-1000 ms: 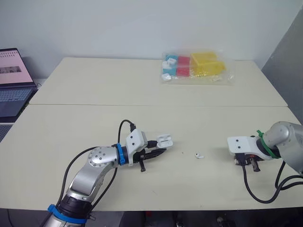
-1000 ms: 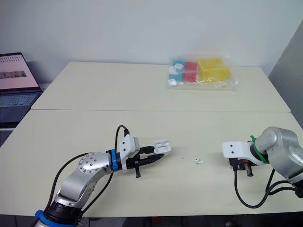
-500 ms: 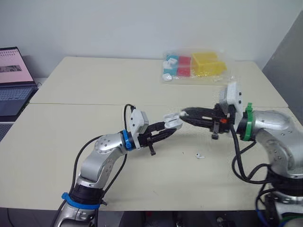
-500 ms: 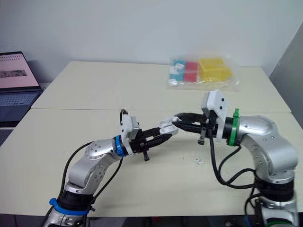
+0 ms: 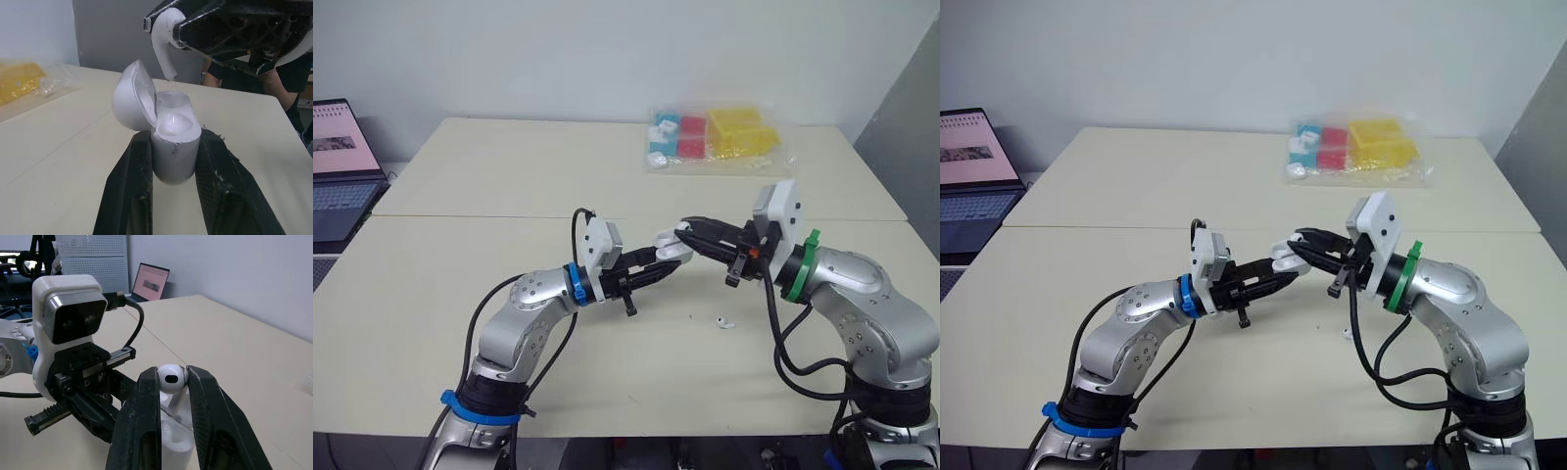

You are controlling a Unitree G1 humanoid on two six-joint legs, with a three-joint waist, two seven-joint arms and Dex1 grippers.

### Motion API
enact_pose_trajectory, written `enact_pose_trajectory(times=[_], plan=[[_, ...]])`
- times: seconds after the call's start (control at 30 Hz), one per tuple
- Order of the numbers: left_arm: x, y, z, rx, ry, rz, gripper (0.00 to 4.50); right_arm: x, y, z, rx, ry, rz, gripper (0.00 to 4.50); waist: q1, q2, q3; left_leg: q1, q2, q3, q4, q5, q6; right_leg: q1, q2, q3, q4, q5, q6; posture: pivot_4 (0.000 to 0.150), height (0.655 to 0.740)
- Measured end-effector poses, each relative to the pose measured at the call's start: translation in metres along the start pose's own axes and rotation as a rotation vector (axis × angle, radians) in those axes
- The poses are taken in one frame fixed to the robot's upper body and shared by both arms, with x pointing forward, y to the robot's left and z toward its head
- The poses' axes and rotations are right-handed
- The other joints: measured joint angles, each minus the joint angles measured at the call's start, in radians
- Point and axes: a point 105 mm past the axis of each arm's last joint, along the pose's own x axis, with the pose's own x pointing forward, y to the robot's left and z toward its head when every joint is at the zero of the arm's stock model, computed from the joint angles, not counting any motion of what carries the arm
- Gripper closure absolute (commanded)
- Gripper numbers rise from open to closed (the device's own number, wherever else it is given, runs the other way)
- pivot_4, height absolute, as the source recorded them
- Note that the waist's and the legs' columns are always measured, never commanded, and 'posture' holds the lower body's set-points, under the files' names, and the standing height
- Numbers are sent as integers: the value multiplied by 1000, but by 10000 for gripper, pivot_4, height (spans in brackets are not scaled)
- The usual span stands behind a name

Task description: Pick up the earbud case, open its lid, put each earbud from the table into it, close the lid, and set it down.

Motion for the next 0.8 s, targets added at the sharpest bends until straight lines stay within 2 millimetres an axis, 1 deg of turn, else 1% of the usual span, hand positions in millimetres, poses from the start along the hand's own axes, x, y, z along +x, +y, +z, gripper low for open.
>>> enact_pose_trajectory(times=[0.1, 0.27, 0.4, 0.57, 0.7, 0.8], plan=[[0, 0, 1, -5, -4, -1, 37026, 2, 3, -4, -35, 11, 15, 40720, 0, 0, 0, 0, 0, 0, 0, 0, 0, 0, 0, 0, 0, 0, 0, 1500, 7378], [-1, 1, 0, -14, 3, 5, 37026, -2, -1, -13, -95, 36, -6, 40720, 0, 0, 0, 0, 0, 0, 0, 0, 0, 0, 0, 0, 0, 0, 0, 1500, 7378], [0, -1, 3, -4, 0, 2, 37026, -4, -1, -14, -152, 37, 4, 40720, 0, 0, 0, 0, 0, 0, 0, 0, 0, 0, 0, 0, -1, 0, 0, 1500, 7378], [0, -2, 1, -11, 5, -4, 37026, -6, 2, -18, -237, 40, 12, 40720, 0, 0, 0, 0, 0, 0, 0, 0, 0, 0, 0, 0, -1, 0, 0, 1500, 7378], [0, -2, 1, -10, 6, -2, 37026, -5, 2, -19, -254, 37, 16, 40720, 1, 0, 0, 0, 0, 0, 0, 0, 0, 0, 0, 0, -1, 0, 0, 1500, 7378], [1, -3, 0, -11, 9, -7, 37026, -7, 3, -20, -213, 46, 24, 40720, 1, 0, 0, 0, 0, 0, 0, 0, 0, 0, 0, 0, -1, 0, 0, 1500, 7378]])
